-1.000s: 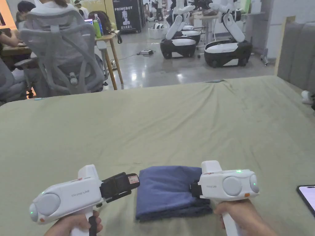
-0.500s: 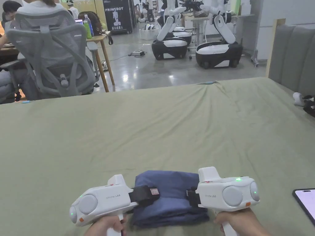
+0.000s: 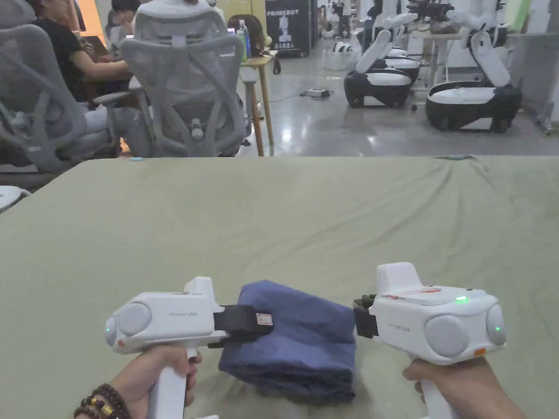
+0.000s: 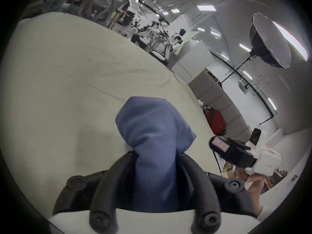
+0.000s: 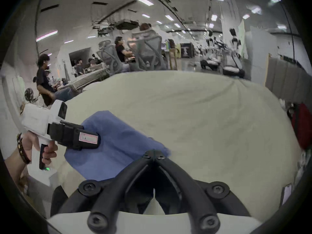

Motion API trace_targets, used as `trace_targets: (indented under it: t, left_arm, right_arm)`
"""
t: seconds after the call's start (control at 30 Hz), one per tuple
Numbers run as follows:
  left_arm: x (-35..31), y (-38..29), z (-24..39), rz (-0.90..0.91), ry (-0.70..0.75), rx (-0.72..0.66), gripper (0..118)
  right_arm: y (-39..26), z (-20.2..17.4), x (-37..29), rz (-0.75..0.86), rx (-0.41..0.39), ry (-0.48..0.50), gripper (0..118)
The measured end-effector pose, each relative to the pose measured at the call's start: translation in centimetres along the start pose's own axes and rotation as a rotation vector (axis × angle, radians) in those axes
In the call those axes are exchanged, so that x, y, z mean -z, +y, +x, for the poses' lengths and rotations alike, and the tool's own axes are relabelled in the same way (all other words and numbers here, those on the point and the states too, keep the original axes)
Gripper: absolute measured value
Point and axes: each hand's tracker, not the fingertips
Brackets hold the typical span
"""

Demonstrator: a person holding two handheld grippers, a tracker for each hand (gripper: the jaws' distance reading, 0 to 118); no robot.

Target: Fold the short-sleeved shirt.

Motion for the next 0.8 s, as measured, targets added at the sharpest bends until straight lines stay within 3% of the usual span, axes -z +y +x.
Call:
trace_targets:
  t: [0.13,0.2,0.27,0.53,0.57,0.67,0.7,0.73,0.8]
  left_arm:
    - [-7.2,3.7,-7.3,-0.003,0.045,0.021,28]
    - [-10.3,6.3,-13.6,0.016,0.076,-0.001,28]
    - [-13.6,7.8,-17.9,0.036,0.104,-0.016,28]
    - [-24.0,9.7,-30.9,0.088,0.209,-0.12,28]
    - [-23.9,8.8,-28.7,0.093,0.221,-0.132,28]
    - [-23.7,7.7,-30.1,0.075,0.212,-0.144,29]
    - [-24.5,8.6,-33.7,0.084,0.208,-0.138,30]
    - [-24.5,8.4,-33.8,0.103,0.192,-0.132,39]
    - [-24.4,8.4,-33.6,0.126,0.227,-0.11,81]
  right_arm:
    - [2.4,-4.6,3.3,-0.024,0.032,0.159,0]
    - [3.3,-7.9,5.7,-0.007,0.004,0.165,0]
    - [4.1,-11.8,8.7,0.011,-0.075,0.163,0]
    - [5.6,-26.2,20.6,0.057,-0.227,0.146,0]
    - [5.6,-27.4,21.4,0.063,-0.24,0.169,0]
    - [5.3,-29.6,22.8,0.047,-0.274,0.199,0]
    - [5.2,-29.7,22.9,0.042,-0.282,0.206,0]
    - [5.2,-29.9,22.7,0.038,-0.288,0.21,0]
    - [5.3,-29.6,22.6,0.03,-0.288,0.208,0]
